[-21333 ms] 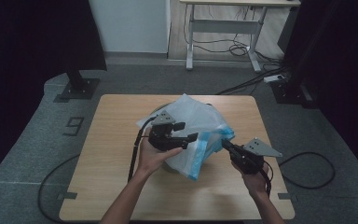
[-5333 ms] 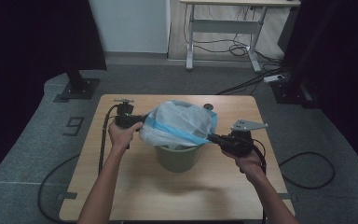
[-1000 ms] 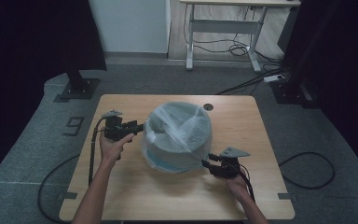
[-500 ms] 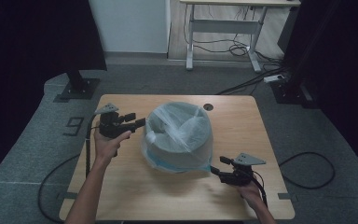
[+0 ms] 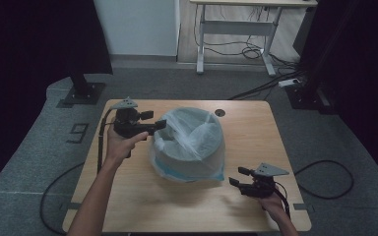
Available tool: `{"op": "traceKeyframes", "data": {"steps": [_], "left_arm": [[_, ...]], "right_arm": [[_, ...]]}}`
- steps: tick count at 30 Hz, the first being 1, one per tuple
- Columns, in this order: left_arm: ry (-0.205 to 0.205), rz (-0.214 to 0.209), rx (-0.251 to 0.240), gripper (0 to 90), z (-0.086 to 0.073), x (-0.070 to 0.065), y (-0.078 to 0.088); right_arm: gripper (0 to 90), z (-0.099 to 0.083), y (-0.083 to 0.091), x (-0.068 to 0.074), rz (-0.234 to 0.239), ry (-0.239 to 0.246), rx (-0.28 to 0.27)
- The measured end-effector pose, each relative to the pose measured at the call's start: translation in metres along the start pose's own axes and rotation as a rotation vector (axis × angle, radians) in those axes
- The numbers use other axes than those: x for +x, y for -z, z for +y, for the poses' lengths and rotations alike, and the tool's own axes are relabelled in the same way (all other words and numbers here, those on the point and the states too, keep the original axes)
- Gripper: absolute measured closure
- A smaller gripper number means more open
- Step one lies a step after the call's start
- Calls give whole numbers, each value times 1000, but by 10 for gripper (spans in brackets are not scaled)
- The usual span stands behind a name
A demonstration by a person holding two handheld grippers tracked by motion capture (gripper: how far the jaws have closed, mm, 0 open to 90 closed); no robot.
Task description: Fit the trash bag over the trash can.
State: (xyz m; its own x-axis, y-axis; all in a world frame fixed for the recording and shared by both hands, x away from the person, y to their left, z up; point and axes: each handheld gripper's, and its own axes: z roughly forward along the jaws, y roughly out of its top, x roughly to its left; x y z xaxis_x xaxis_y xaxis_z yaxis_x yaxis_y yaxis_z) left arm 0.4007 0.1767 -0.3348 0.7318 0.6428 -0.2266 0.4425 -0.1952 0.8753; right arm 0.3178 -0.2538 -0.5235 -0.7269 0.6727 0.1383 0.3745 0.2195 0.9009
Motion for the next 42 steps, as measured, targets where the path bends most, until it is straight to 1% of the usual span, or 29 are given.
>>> {"op": "traceKeyframes", "data": {"steps": [3, 5, 9, 13, 17, 20, 23, 27, 29, 31, 33, 35, 36, 38, 42], "left_arm": [[-15, -13, 15, 239, 10, -7, -8], [-15, -26, 17, 225, 17, -10, -14], [-14, -50, 25, 219, 25, -13, -25], [-13, -70, 45, 221, 29, -15, -37], [-10, -68, 104, 221, 33, -18, -56], [1, -87, 128, 222, 35, -18, -70], [0, -91, 153, 224, 37, -20, -79], [-8, -82, 189, 231, 40, -22, -92], [-11, -66, 221, 234, 42, -21, -100], [-8, -61, 239, 238, 43, -21, -106], [-3, -49, 272, 245, 43, -21, -114], [-13, -44, 319, 245, 41, -23, -123], [-14, -37, 331, 244, 40, -24, -127], [-19, -29, 348, 247, 39, -24, -133], [-9, -28, 375, 255, 36, -23, -143]], "right_arm": [[348, 0, -1, 0, 1, 4, 8], [348, 0, -1, 0, -1, 4, 14], [348, -1, -1, -1, -8, 2, 20], [352, -1, 0, -1, -13, 11, 11], [352, -1, 2, -2, -19, 1, 6], [352, -2, 3, -3, -24, -3, 6], [353, -2, 4, -4, -26, -2, 7], [353, -1, 6, -5, -29, -4, 0], [353, -1, 7, -5, -29, -6, -2], [354, -2, 8, -6, -31, -6, 0], [354, -3, 8, -7, -34, -7, 3], [354, -3, 8, -8, -36, -10, 7], [355, -4, 8, -8, -36, -11, 7], [355, -4, 7, -8, -36, -8, 11], [354, -3, 9, -7, -45, 0, 13]]}}
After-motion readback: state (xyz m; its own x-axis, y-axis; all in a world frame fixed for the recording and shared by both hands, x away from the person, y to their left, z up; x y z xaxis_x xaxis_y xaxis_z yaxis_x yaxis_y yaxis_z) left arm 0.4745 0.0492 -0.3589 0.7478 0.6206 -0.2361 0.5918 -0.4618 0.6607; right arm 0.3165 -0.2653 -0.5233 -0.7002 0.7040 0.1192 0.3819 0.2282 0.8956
